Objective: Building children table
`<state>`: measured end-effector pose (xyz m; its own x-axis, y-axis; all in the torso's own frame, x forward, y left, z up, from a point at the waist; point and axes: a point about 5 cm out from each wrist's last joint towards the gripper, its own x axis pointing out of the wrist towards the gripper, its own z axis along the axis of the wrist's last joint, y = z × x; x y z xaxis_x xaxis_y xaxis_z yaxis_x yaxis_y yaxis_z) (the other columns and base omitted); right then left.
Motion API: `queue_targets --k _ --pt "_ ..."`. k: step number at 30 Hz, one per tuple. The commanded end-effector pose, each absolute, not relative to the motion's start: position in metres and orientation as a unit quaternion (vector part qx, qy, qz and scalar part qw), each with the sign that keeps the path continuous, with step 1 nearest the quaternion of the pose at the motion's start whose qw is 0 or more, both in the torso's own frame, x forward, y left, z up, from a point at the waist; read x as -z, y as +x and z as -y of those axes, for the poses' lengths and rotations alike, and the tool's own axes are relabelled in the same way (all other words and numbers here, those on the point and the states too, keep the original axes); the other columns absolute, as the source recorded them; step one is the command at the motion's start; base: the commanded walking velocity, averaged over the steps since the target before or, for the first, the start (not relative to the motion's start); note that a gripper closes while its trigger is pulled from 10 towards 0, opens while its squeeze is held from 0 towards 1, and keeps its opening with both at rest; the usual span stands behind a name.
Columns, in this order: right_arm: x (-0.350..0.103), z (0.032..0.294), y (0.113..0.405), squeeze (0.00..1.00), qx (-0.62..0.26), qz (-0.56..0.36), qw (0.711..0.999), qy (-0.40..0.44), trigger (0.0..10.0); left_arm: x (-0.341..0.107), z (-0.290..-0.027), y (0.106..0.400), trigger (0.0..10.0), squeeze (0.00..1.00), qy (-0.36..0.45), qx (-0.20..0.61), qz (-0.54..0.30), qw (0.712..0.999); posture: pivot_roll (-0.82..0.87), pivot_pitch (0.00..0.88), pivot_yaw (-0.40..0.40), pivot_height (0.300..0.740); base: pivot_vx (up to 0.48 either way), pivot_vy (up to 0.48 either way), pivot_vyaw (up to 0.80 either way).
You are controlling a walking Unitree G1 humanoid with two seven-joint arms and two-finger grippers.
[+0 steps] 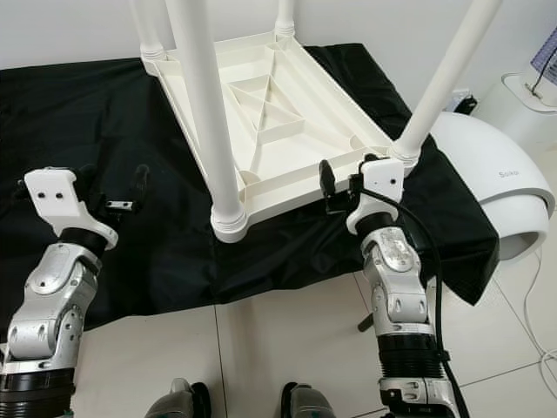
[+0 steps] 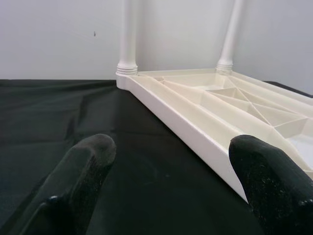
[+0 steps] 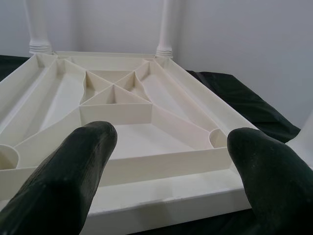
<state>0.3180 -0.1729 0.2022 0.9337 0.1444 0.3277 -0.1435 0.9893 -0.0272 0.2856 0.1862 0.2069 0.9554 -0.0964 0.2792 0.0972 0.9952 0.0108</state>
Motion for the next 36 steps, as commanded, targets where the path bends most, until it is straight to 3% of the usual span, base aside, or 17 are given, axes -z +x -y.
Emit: queue_targets --k 1,36 --pt "-0.2010 0.1760 0.3172 0.00 -0.066 0.168 0.984 0.000 10.0 -0.2066 -0.1871 0.2843 10.0 0.00 0.000 0.046 0.138 0.989 -0.06 0.169 -0.023 0.740 0.000 0.000 0.00" --pt "-0.2020 0.1750 0.3183 0.00 -0.075 0.169 0.983 -0.005 10.0 -0.2077 -0.1849 0.2855 10.0 0.00 0.000 0.053 0.141 0.989 -0.07 0.143 -0.028 0.740 0.000 0.000 0.00"
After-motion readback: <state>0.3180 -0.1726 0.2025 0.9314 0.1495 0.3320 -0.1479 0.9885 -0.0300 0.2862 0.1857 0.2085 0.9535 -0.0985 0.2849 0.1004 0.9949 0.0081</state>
